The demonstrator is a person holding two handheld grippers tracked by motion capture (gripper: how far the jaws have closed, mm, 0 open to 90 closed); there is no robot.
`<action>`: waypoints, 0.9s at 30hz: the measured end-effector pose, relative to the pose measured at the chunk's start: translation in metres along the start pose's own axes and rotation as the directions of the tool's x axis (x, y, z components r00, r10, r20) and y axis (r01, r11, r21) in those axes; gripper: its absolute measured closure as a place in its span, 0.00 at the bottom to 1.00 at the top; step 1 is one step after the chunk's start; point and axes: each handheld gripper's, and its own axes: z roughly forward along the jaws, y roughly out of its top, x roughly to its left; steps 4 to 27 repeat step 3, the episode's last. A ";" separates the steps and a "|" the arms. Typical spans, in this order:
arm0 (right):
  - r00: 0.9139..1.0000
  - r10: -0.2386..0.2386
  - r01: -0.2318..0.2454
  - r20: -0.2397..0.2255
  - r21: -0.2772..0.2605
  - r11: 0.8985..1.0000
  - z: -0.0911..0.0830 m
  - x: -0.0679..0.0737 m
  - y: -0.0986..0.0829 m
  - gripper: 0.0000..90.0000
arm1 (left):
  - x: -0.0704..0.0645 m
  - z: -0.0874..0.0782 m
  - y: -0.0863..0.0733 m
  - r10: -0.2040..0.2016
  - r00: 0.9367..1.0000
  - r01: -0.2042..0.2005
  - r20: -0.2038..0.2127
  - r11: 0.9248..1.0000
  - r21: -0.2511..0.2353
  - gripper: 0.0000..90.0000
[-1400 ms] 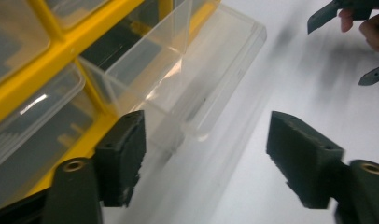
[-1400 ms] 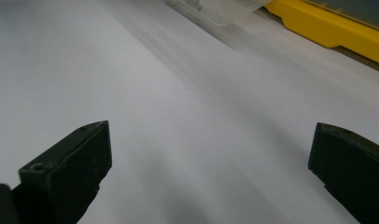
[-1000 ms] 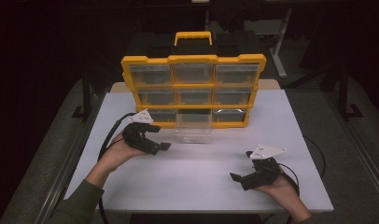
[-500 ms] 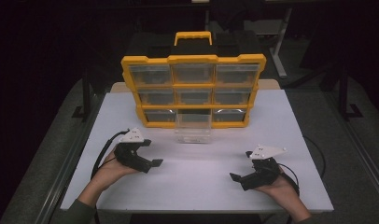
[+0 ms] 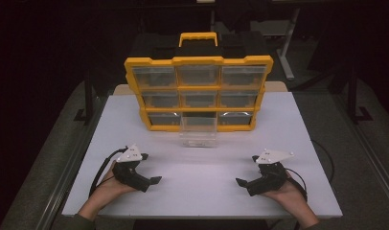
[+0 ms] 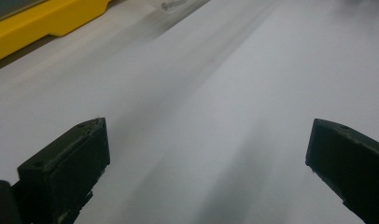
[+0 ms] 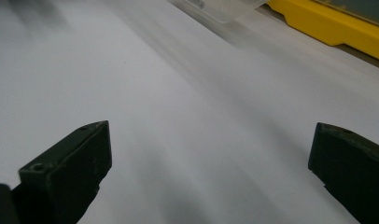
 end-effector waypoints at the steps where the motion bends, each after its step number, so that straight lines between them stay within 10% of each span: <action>1: 1.000 0.000 0.000 0.000 -0.001 1.000 0.000 0.000 0.000 0.00 | 0.000 0.000 0.000 0.002 1.000 -0.002 -0.004 1.000 0.001 0.00; 27: 1.000 0.001 -0.001 0.000 0.000 1.000 0.000 0.000 0.000 0.00 | 0.000 0.000 -0.001 0.004 1.000 -0.004 -0.013 1.000 0.001 0.00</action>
